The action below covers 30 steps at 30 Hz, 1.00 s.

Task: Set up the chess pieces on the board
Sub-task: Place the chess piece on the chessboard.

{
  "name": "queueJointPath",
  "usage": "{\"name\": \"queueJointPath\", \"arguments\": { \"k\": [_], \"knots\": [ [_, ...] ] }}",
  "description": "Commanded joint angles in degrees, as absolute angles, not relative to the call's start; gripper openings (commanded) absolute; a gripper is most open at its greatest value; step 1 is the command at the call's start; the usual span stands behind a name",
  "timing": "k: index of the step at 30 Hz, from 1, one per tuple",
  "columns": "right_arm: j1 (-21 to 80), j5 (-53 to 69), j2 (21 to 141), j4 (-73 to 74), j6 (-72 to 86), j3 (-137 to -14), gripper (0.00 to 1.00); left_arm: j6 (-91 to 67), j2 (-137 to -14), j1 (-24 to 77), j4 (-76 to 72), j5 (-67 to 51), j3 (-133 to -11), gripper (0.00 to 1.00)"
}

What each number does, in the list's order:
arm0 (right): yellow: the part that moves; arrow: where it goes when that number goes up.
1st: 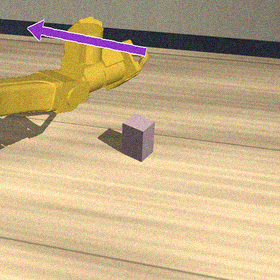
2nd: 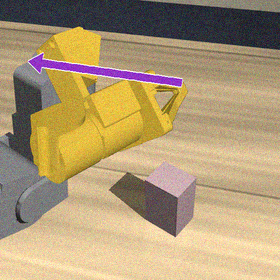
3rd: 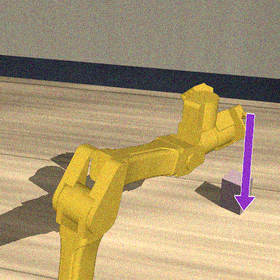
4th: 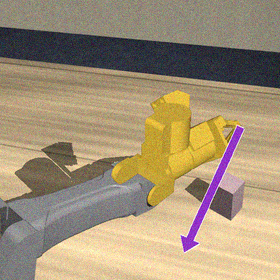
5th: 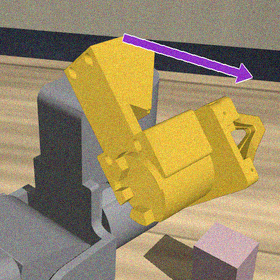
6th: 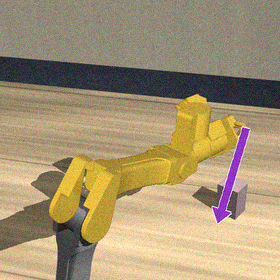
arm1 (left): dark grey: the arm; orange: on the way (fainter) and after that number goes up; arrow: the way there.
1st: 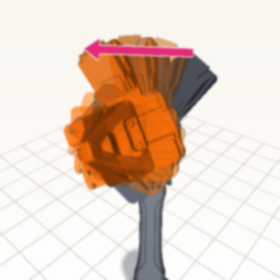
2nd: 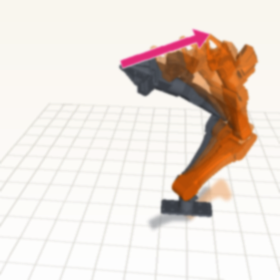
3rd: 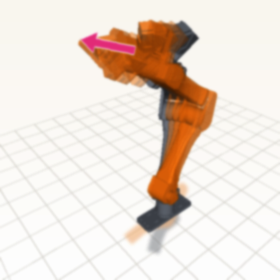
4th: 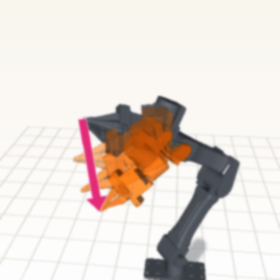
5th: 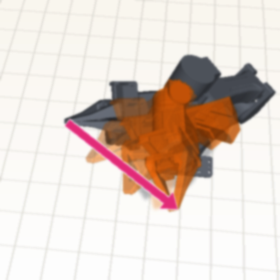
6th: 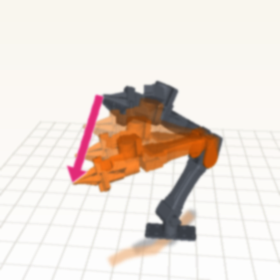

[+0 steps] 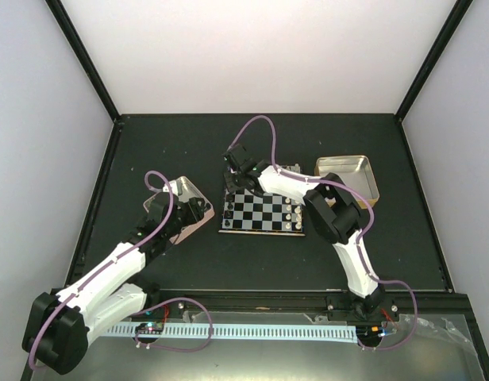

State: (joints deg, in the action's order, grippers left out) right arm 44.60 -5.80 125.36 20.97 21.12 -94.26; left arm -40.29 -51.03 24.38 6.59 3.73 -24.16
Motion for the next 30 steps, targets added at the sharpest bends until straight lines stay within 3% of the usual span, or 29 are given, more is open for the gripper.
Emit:
{"name": "queueJointPath", "arguments": {
  "k": [1, 9, 30],
  "knots": [
    [44.6, -6.5, 127.3, 20.7, 21.4, -96.4, 0.12, -40.5, -51.2, 24.0, 5.5, 2.4, -25.4, 0.65],
    [44.5, -6.9, 128.6, 20.6, 21.8, -96.9, 0.14, -40.2, -51.6, 24.0, 5.5, 1.5, -25.5, 0.66],
    [44.4, -7.7, 121.0, 22.6, 24.0, -96.4, 0.31, -40.1, -53.6, 23.7, 6.3, 0.0, -26.6, 0.66]
  ]
}}
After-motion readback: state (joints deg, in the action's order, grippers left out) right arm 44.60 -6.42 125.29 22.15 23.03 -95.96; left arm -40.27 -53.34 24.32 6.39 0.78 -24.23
